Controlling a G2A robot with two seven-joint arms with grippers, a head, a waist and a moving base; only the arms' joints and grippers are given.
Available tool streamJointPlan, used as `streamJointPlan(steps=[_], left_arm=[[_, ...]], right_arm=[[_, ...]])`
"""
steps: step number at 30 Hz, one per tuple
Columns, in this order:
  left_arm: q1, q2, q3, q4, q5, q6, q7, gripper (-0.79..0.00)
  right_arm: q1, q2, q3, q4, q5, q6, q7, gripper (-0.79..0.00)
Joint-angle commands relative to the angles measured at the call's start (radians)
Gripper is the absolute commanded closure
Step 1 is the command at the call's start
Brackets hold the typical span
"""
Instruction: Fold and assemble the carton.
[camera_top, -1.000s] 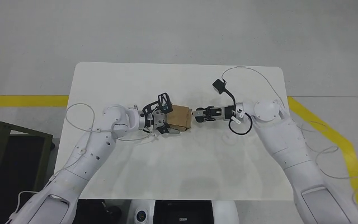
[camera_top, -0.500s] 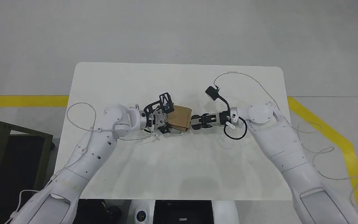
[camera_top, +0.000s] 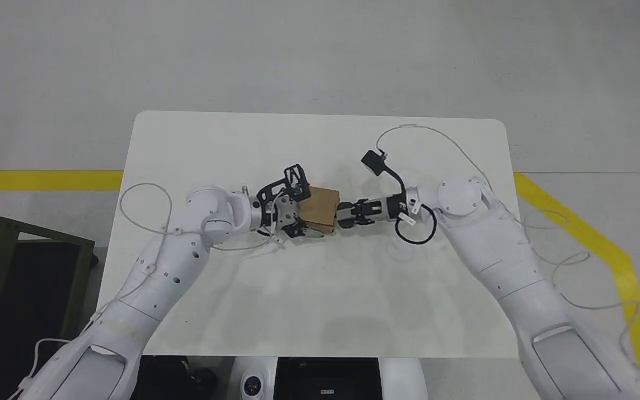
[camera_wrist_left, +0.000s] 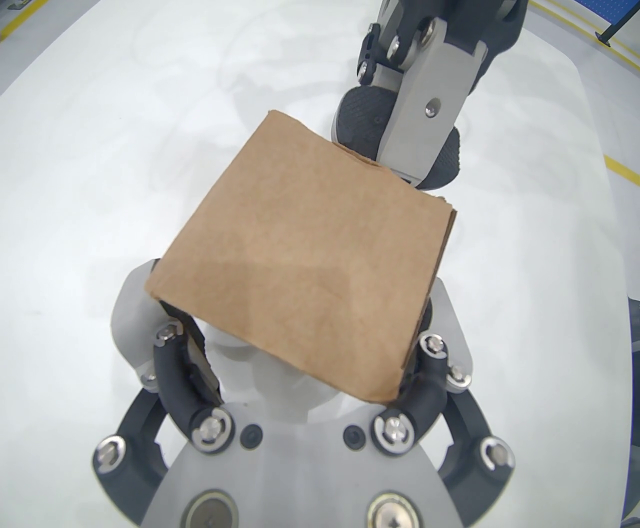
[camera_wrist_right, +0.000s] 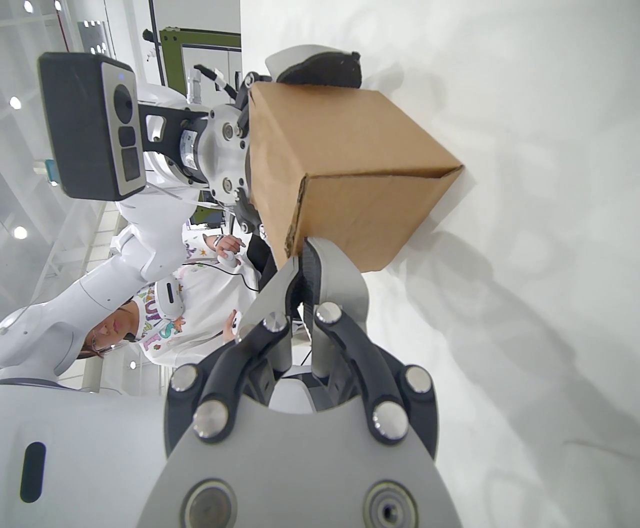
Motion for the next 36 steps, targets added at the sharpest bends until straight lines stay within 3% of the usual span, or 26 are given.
streamJointPlan(steps=[1,10,15,19,21,28,36], left_arm=[[-0.001,0.000,-0.004,0.003,-0.006,0.002,-0.003,-0.785],[0.052,0.026,-0.098,-0.056,-0.113,0.012,-0.052,-0.785],[0.111,0.053,-0.203,-0.138,-0.223,0.032,-0.105,-0.785],[0.143,0.069,-0.275,-0.191,-0.287,0.098,-0.145,-0.785],[0.146,0.072,-0.297,-0.198,-0.300,0.127,-0.154,-0.785],[0.080,0.075,-0.328,-0.116,-0.300,0.181,-0.165,-0.785],[-0.016,0.082,-0.381,0.016,-0.283,0.208,-0.141,-0.785]], right_arm=[[-0.001,0.002,0.006,0.002,-0.001,-0.004,-0.001,0.000],[-0.035,0.033,0.080,-0.041,-0.026,-0.065,0.002,-0.003],[-0.068,0.056,0.144,-0.084,-0.055,-0.117,-0.032,-0.126],[-0.098,0.074,0.204,-0.111,-0.080,-0.185,-0.090,-0.388],[-0.109,0.083,0.235,-0.126,-0.100,-0.222,-0.123,-0.785],[-0.135,0.112,0.333,-0.165,-0.244,-0.364,-0.255,-0.785],[-0.121,0.136,0.386,-0.216,-0.554,-0.471,-0.373,-0.785]])
